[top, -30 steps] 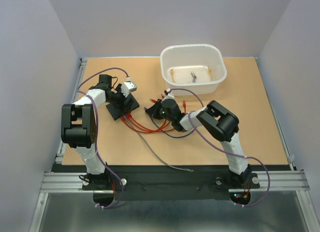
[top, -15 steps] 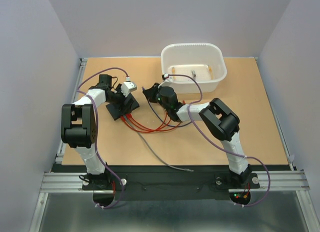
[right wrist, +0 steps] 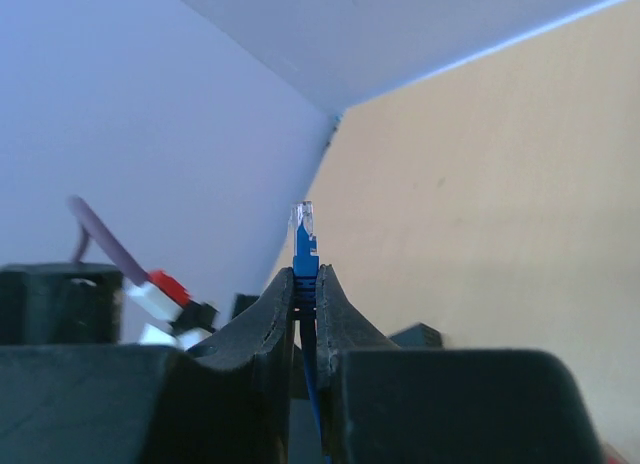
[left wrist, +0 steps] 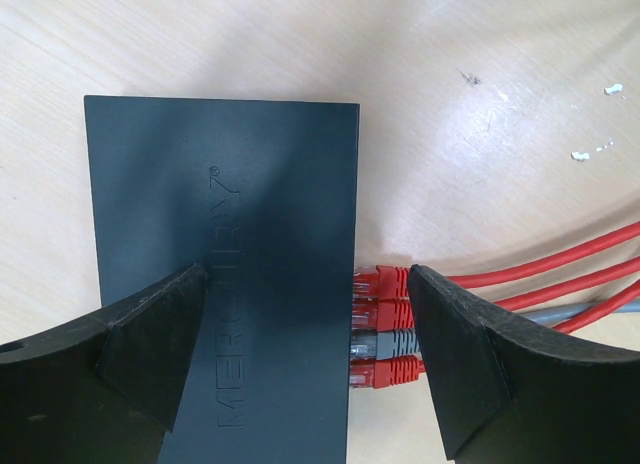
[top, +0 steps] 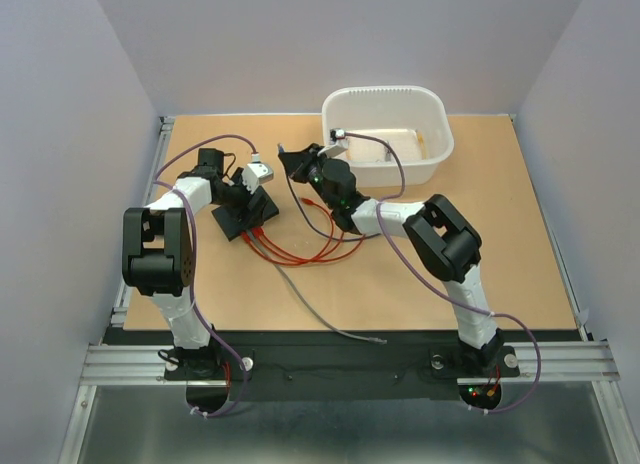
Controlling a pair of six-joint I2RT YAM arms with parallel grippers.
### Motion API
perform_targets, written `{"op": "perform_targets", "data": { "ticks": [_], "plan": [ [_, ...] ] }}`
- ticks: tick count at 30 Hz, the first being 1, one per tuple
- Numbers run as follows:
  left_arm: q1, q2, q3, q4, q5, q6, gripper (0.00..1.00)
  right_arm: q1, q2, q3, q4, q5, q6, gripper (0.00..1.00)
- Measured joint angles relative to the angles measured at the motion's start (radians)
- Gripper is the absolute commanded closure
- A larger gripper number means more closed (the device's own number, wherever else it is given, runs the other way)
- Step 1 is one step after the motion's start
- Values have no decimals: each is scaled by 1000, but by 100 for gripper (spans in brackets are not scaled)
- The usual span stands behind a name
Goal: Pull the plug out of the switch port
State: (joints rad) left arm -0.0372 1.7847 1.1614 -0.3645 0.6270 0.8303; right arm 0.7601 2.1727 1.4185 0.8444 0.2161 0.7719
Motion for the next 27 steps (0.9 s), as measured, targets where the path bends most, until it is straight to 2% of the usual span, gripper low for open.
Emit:
{"op": "perform_targets", "data": {
  "ticks": [11, 18, 27],
  "plan": [
    [0, 1, 5, -7, -3, -6, 7, 0, 0, 141, 88, -14, 138, 100],
    [0, 1, 5, -7, -3, -6, 7, 0, 1, 224, 136, 2, 152, 100],
    [0, 2, 8, -13, -4, -10, 7, -1, 1, 243, 190, 34, 204, 99]
  ]
}}
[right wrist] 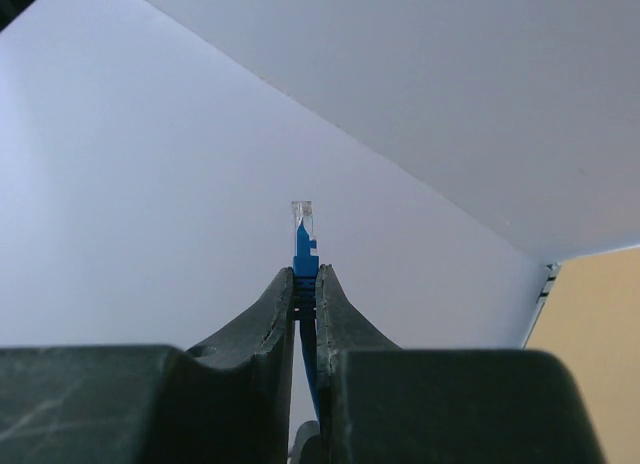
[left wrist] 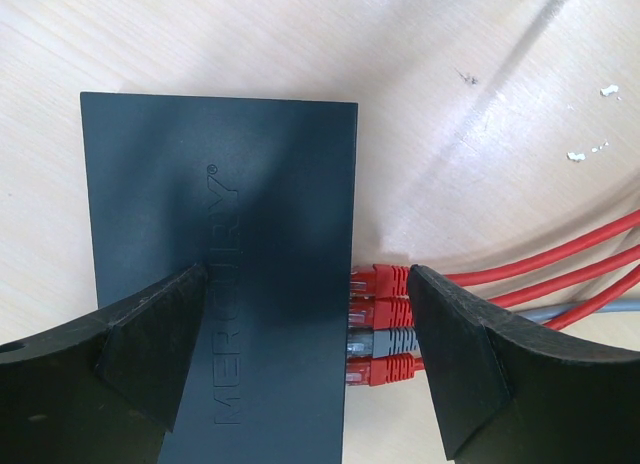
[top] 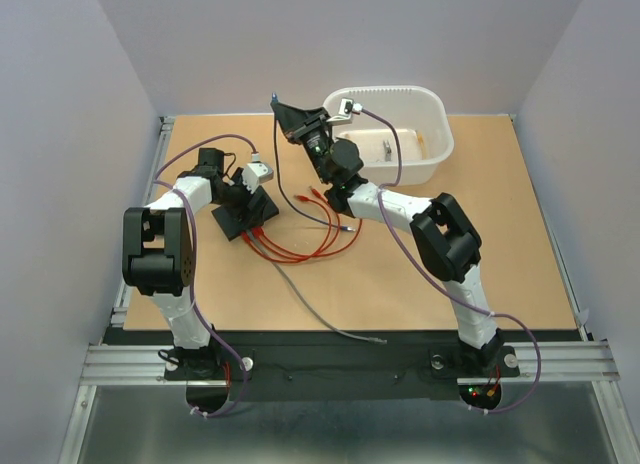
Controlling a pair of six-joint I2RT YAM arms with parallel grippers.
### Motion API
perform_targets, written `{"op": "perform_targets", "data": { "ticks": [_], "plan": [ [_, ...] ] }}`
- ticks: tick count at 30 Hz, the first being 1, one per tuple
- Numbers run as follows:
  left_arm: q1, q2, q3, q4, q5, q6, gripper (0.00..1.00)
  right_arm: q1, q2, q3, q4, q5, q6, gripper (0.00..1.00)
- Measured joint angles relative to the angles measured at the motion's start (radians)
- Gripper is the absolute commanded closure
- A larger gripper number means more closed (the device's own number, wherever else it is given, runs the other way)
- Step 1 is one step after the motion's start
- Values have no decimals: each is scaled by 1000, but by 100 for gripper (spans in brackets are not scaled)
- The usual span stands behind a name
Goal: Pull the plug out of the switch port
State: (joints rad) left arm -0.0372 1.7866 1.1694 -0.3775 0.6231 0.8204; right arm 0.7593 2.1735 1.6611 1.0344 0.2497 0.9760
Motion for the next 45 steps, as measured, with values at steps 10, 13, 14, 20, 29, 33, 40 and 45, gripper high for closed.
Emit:
{"op": "perform_targets", "data": {
  "ticks": [10, 13, 14, 20, 29, 33, 40, 45],
  "plan": [
    [0, 0, 3, -6, -5, -3, 7, -1, 0, 107, 33, -6, 97, 100],
    [0, 0, 4, -8, -6, -5, 7, -1, 0, 139, 57, -6, 131, 99],
    [0, 0, 4, -9, -6, -6, 7, -1, 0, 143, 66, -10, 146, 100],
    [0, 0, 4, -9, -6, -7, 7, -1, 0, 143, 68, -19, 153, 100],
    [0, 0, 14, -32, -15, -8, 7, -14, 8, 310, 0, -54, -14, 99],
    [0, 0, 24, -40, -18, -11, 7, -43, 10, 512, -40, -99, -69, 100],
    [0, 0, 24, -45, -22, -18, 7, -126, 16, 740, -105, -177, -296, 99],
    [0, 0, 24, -47, -23, -26, 7, -214, 76, 876, -144, -257, -588, 100]
  ]
}}
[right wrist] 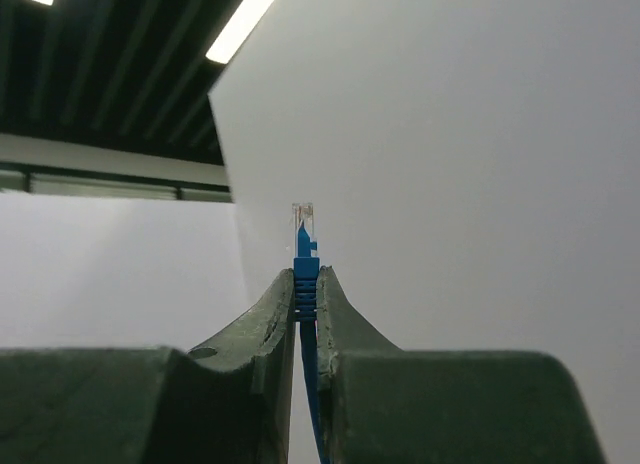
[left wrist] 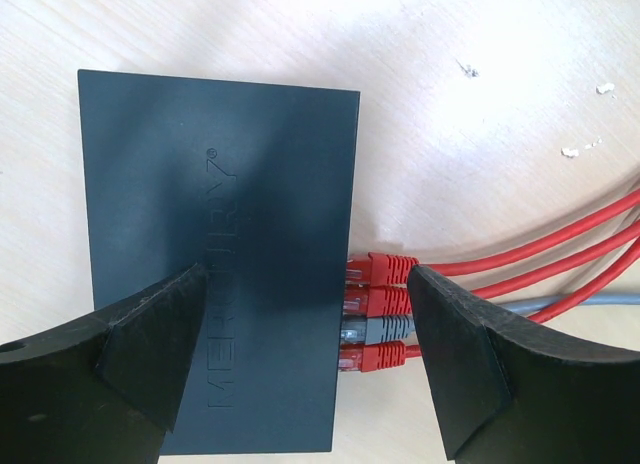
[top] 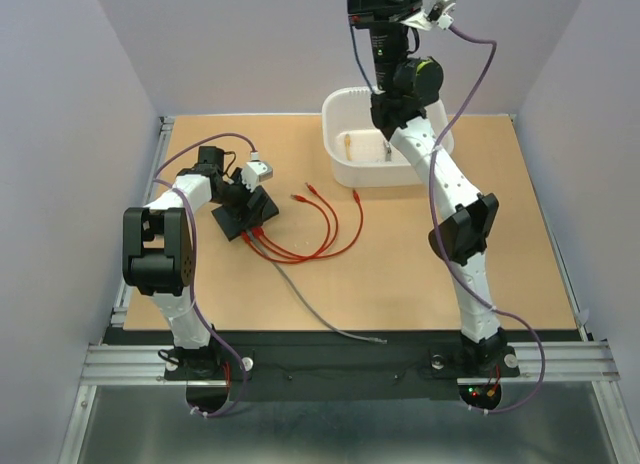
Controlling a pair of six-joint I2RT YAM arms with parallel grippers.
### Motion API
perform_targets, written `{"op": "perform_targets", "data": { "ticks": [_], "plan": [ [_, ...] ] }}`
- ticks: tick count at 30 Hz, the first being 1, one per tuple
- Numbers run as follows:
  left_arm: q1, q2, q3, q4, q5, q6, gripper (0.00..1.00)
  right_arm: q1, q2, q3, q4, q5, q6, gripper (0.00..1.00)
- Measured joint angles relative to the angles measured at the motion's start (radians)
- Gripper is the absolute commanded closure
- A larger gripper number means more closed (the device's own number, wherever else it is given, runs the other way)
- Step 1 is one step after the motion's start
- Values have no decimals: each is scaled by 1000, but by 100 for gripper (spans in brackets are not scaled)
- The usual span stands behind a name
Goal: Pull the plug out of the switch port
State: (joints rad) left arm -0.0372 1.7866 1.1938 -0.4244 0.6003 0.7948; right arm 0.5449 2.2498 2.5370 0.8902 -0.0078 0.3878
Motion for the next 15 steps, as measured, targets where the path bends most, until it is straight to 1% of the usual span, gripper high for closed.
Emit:
{"op": "perform_targets", "data": {
  "ticks": [4, 8, 11, 15],
  "plan": [
    [0, 0, 2, -1, -2, -8, 7, -82, 71, 35, -7, -39, -149, 99],
    [0, 0, 10, -3, -3, -15, 7, -157, 155, 33, -48, -80, -242, 99],
    [0, 0, 11, -3, -4, -18, 7, -198, 219, 29, -128, -108, -332, 100],
    [0, 0, 11, -4, -7, -19, 7, -225, 253, -50, -247, -124, -426, 100]
  ]
}}
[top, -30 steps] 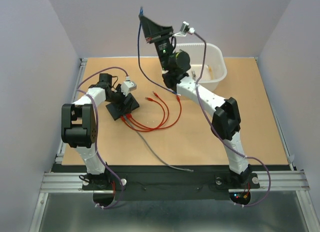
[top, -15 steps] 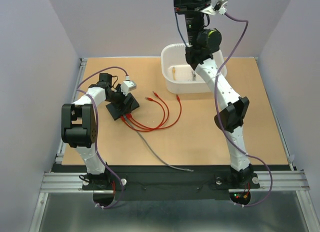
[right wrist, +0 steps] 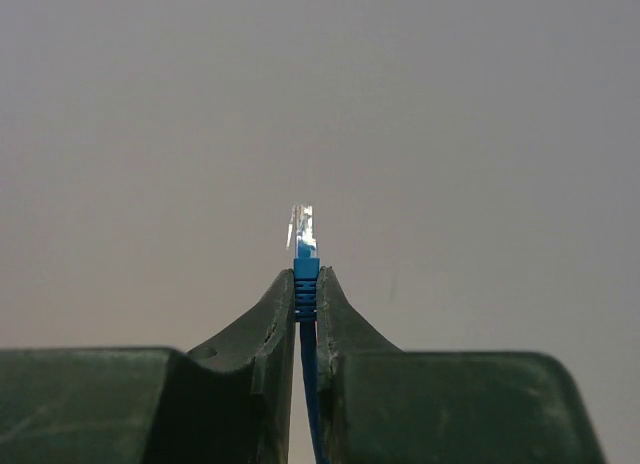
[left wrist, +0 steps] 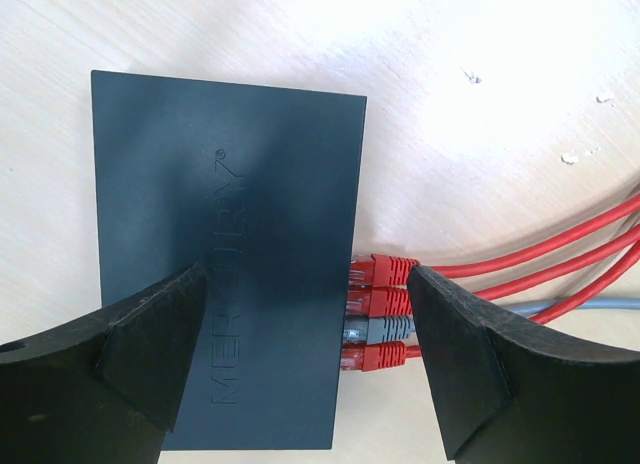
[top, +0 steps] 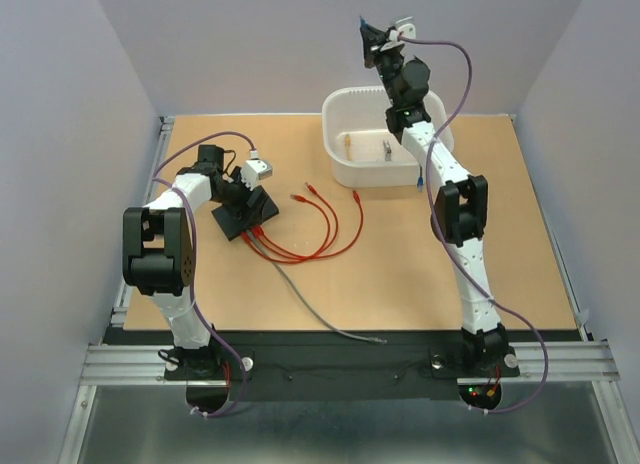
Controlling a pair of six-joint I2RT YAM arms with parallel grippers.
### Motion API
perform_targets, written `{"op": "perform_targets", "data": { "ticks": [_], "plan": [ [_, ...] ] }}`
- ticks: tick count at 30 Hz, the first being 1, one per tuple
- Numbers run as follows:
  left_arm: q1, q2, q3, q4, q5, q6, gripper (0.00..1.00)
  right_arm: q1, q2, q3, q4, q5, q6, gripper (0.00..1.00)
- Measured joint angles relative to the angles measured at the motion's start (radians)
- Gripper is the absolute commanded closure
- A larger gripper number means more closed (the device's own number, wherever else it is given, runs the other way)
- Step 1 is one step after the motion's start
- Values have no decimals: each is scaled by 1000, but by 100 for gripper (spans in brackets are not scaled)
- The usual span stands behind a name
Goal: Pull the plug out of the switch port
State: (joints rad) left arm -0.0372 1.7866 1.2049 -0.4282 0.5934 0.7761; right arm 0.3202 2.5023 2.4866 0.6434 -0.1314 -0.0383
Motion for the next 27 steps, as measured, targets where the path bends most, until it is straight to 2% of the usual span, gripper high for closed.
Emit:
{"op": "perform_targets", "data": {
  "ticks": [6, 11, 12, 14, 15, 17, 18, 19, 27],
  "plan": [
    [0, -3, 0, -1, -1, -1, 5, 2, 2, -171, -93, 5, -42, 99],
    [0, -39, 0, -3, 0, -1, 5, 2, -23, -384, -128, 21, -12, 98],
    [0, -50, 0, -3, 0, -1, 5, 2, -27, -412, -134, 23, -6, 78],
    [0, -64, 0, -2, -1, -1, 5, 2, -47, -492, -144, 27, 14, 59],
    [0, -72, 0, -3, -1, -1, 5, 2, -53, -513, -146, 26, 26, 40],
    [0, -79, 0, -3, -1, -1, 4, 2, -77, -562, -158, 22, 50, 26],
    [0, -80, 0, -4, -1, -1, 4, 2, -89, -575, -162, 21, 66, 11],
    [0, -80, 0, -4, -1, -1, 4, 2, -101, -584, -166, 20, 80, 0],
    [19, -81, 0, -6, -8, -15, 4, 13, -307, -591, -220, 32, 249, 0]
  ]
}}
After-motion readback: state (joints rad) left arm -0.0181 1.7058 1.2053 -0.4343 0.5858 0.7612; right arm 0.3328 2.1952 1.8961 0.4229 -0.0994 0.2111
